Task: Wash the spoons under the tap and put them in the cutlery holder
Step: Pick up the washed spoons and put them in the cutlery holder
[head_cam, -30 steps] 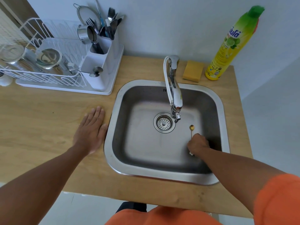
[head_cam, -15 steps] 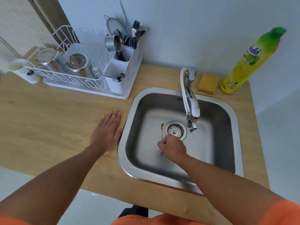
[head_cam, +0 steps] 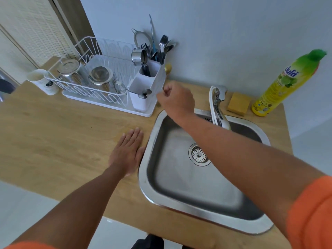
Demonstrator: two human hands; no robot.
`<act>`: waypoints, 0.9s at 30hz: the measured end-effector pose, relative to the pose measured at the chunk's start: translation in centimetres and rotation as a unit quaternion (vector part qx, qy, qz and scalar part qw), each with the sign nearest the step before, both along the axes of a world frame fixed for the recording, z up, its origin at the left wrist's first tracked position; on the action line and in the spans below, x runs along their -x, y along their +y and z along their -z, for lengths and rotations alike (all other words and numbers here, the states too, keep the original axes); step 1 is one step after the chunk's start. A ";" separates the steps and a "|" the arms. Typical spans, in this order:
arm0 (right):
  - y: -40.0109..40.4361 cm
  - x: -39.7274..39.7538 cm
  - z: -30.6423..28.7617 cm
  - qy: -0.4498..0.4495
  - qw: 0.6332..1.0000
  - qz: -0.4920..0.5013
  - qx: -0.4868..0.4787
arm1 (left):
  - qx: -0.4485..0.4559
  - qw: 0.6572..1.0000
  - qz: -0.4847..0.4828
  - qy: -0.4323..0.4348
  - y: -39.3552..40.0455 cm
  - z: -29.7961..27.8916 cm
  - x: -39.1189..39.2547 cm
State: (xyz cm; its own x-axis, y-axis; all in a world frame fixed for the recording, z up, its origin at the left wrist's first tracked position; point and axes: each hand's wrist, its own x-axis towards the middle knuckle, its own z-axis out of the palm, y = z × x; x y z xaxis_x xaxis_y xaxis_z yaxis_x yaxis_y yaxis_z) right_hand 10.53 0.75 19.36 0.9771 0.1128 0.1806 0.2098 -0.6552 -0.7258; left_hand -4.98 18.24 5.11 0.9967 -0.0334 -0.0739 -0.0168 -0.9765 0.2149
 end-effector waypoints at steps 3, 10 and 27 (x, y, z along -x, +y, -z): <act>1.1 -2.7 -2.8 -0.040 0.999 -0.015 0.025 | -0.001 1.000 0.001 -0.002 0.1 0.1 0.0; 3.8 -5.9 -4.7 -0.022 0.998 -0.056 0.012 | -0.012 1.000 0.004 -0.007 0.2 0.3 -0.1; 4.6 -5.2 -2.0 0.141 0.972 -0.130 0.133 | -0.005 1.000 0.001 -0.004 0.2 0.3 -0.1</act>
